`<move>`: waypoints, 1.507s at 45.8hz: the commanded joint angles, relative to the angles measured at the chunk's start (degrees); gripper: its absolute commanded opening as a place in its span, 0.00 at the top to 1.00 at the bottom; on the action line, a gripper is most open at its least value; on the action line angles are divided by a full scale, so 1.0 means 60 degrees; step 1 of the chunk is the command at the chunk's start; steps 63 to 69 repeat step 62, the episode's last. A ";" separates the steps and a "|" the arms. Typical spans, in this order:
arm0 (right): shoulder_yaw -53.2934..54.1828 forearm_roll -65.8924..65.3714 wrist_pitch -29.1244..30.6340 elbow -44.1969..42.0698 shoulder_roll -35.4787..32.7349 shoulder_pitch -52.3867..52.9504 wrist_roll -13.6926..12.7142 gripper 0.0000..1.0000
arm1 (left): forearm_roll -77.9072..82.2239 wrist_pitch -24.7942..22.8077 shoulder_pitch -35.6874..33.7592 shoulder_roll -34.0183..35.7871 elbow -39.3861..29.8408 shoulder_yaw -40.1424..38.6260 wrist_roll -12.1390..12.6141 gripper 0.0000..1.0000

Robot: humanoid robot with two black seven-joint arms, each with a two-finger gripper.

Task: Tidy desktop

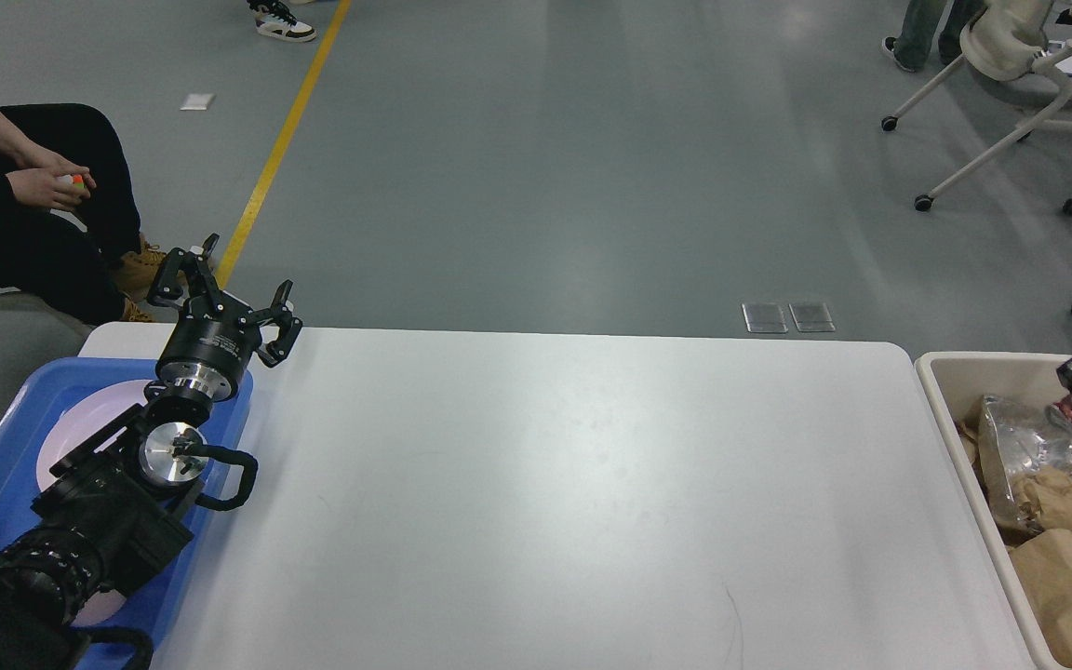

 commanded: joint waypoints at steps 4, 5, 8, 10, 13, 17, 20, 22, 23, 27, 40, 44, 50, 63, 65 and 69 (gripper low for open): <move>0.1577 0.0087 -0.0019 -0.0590 0.0002 -0.1202 0.0001 0.00 | 0.0000 0.0005 0.0004 0.0000 -0.0002 0.0000 0.0003 0.03; 0.1709 0.0102 -0.0019 -0.0590 0.0002 -0.1304 0.0001 0.00 | 0.0000 -0.0009 -0.0010 0.0000 -0.0002 0.0000 0.0003 0.03; 0.2118 0.0117 -0.0048 -0.0620 0.0002 -0.1554 0.0016 0.00 | 0.0000 0.0005 0.0004 0.0000 -0.0002 0.0000 0.0003 0.03; 0.2353 0.0117 -0.0092 -0.0620 0.0002 -0.1627 0.0016 0.00 | 0.0000 0.0005 0.0004 0.0000 0.0012 0.0000 0.0003 0.04; 0.2865 0.0131 -0.0179 -0.0634 0.0002 -0.1642 0.0016 0.00 | 0.0000 0.0005 0.0004 0.0000 -0.0002 0.0000 0.0003 0.03; 0.4487 0.0146 -0.0238 -0.0634 0.0001 -0.1584 0.0001 0.00 | 0.0000 0.0005 0.0004 0.0000 -0.0002 0.0000 0.0003 0.04; 0.6537 0.0146 -0.0297 -0.0663 0.0002 -0.1671 0.0001 0.00 | 0.0000 0.0005 0.0004 0.0000 -0.0002 0.0000 0.0003 0.03; 0.7725 0.0160 -0.0297 -0.0678 0.0060 -0.1657 -0.0013 0.00 | 0.0000 0.0005 0.0004 0.0000 -0.0002 0.0000 0.0003 0.04; 0.8253 0.0146 -0.0283 -0.0635 0.0104 -0.1570 0.0001 0.00 | 0.0000 0.0005 0.0004 0.0000 -0.0002 0.0000 0.0003 0.03; 0.9924 0.0175 -0.0209 -0.0444 0.0265 -0.1306 0.0118 0.00 | 0.0000 0.0005 0.0004 0.0000 -0.0002 0.0000 0.0003 0.04; 1.2315 0.0146 -0.0151 0.1341 0.0895 -0.0939 0.3454 0.00 | 0.0000 0.0005 0.0004 0.0000 -0.0002 0.0000 0.0003 0.03; 1.2768 0.0146 -0.0107 0.1928 0.1114 -0.1085 0.4701 0.00 | 0.0000 0.0005 0.0004 0.0000 -0.0002 0.0000 0.0003 0.03; 1.3837 0.0131 0.0025 0.2661 0.1846 -0.1495 0.5230 0.00 | 0.0000 0.0005 0.0004 0.0000 -0.0002 0.0000 0.0003 0.03; 1.4982 0.0117 0.0245 0.2793 0.3458 -0.1818 0.5260 0.00 | 0.0000 0.0005 -0.0010 0.0000 -0.0002 0.0000 0.0003 0.04; 1.4982 0.0117 0.0245 0.2793 0.3458 -0.1818 0.5260 0.00 | 0.0000 0.0005 -0.0010 0.0000 -0.0002 0.0000 0.0003 0.04; 1.4982 0.0117 0.0245 0.2793 0.3458 -0.1818 0.5260 0.00 | 0.0000 0.0005 -0.0010 0.0000 -0.0002 0.0000 0.0003 0.04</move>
